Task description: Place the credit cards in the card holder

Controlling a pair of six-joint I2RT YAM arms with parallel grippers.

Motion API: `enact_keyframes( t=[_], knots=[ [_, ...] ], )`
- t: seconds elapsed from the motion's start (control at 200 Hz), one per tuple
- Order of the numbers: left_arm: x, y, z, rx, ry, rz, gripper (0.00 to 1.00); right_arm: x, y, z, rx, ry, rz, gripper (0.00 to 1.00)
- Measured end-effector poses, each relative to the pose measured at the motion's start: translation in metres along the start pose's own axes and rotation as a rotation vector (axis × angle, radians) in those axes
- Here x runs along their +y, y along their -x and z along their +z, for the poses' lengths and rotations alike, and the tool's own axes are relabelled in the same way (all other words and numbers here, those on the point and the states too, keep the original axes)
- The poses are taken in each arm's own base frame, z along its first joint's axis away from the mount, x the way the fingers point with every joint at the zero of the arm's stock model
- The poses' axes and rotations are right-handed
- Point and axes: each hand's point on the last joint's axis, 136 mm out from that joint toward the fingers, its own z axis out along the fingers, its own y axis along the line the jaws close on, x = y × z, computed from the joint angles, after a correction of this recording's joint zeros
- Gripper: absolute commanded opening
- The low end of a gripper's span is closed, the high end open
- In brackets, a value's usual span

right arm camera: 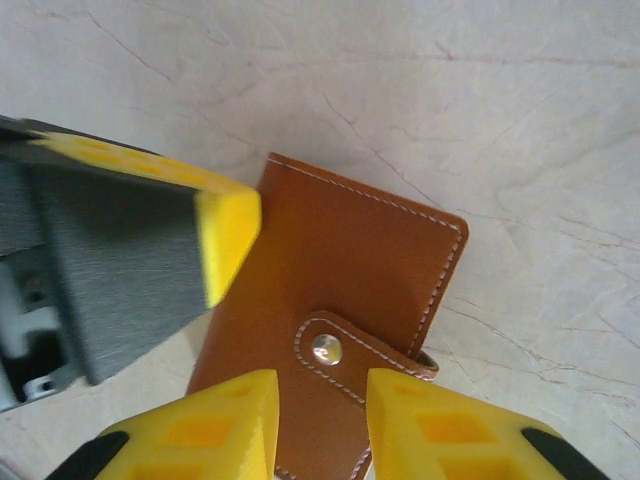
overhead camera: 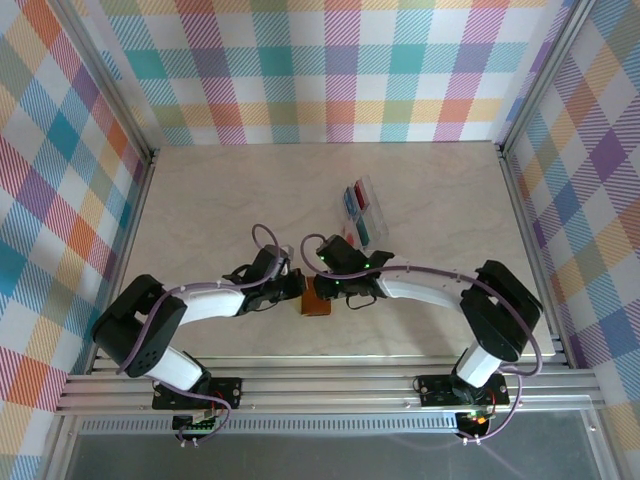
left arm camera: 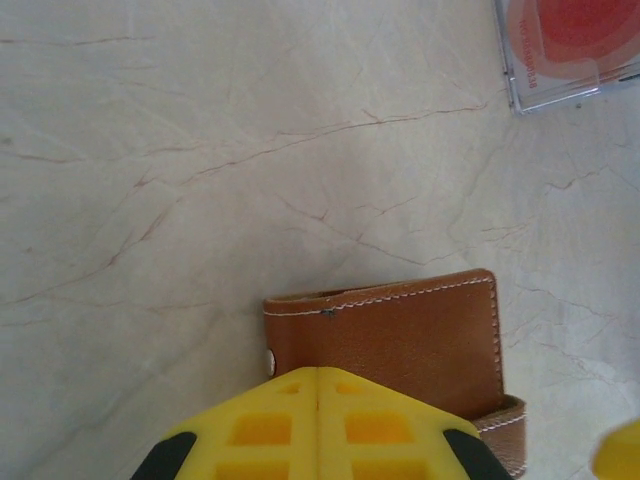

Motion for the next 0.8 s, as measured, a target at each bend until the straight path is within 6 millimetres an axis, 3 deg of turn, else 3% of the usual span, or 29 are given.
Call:
enact_keyframes(
  t=[0.155,0.42,0.62,0.8],
  knots=[
    [0.001,-0.002,-0.002,-0.017,0.007,-0.002,0.05,-0.003,-0.011,0.014,0.042,-0.022,-0.007,0.41],
    [-0.002,-0.004,-0.001,-0.03,0.014,0.011,0.04,-0.001,-0.019,0.028,0.067,-0.03,-0.017,0.48],
    [-0.002,-0.005,0.0,-0.042,0.012,-0.001,0.03,-0.002,-0.019,0.03,0.05,-0.06,-0.024,0.46],
    [0.0,-0.005,0.0,-0.048,0.016,-0.01,0.03,-0.005,-0.019,0.034,0.005,-0.142,-0.048,0.36]
  ],
)
